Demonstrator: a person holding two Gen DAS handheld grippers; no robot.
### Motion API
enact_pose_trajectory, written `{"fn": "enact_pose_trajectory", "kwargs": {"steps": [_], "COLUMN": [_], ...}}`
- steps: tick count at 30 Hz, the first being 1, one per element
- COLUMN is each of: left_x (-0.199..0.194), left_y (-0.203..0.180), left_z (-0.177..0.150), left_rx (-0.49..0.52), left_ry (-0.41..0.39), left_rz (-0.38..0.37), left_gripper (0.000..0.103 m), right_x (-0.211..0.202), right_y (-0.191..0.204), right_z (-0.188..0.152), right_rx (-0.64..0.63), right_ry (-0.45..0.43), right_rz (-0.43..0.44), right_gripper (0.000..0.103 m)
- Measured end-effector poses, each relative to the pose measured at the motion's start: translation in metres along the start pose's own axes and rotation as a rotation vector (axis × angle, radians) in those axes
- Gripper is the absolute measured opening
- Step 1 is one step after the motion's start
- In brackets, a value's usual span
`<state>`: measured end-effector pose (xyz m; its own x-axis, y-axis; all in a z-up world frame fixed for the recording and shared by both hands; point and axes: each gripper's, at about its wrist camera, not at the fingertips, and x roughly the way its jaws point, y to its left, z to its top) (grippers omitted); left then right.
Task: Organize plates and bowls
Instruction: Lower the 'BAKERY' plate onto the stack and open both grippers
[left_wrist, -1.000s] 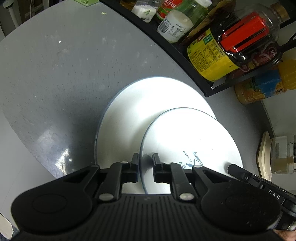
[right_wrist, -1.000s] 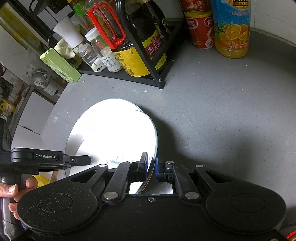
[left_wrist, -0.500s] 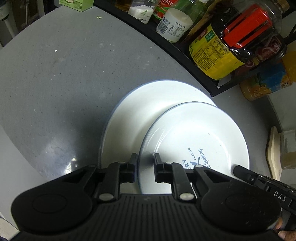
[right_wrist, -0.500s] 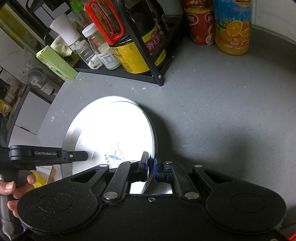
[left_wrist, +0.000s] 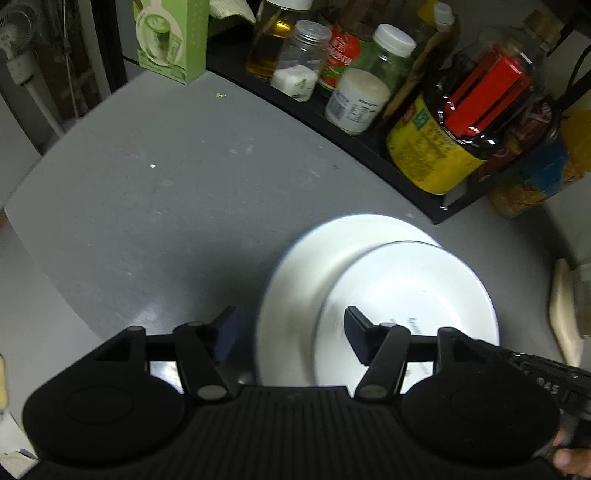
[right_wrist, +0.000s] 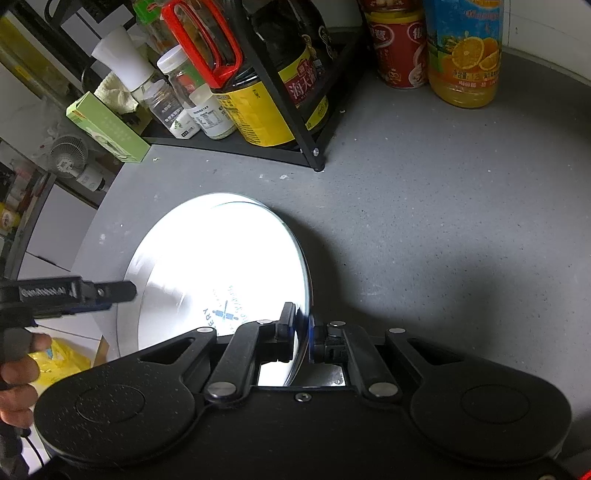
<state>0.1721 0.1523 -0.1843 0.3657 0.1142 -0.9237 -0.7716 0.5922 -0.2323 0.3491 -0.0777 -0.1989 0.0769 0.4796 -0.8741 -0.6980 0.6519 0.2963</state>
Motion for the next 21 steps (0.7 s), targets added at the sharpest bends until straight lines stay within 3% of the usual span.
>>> {"fn": "enact_pose_trajectory", "kwargs": {"steps": [6,12,21], "left_x": [0.017,0.021,0.016], "left_y": [0.004,0.003,0.015], "left_z": [-0.009,-0.01,-0.005], "left_rx": [-0.004,-0.034,-0.061], "left_ry": [0.031,0.037,0.026], "left_rz": [0.013,-0.027,-0.052], "left_gripper": [0.061,0.045,0.035], "right_x": [0.003,0.007,0.017], "right_y": [-0.002,-0.004,0.004], "right_z": [0.001,-0.001,-0.002], "right_rx": [0.005,0.013,0.007], "right_ry": [0.005,0.016,0.035], "right_rz": [-0.008,-0.001,0.002], "right_gripper": [0.012,0.018,0.02]}}
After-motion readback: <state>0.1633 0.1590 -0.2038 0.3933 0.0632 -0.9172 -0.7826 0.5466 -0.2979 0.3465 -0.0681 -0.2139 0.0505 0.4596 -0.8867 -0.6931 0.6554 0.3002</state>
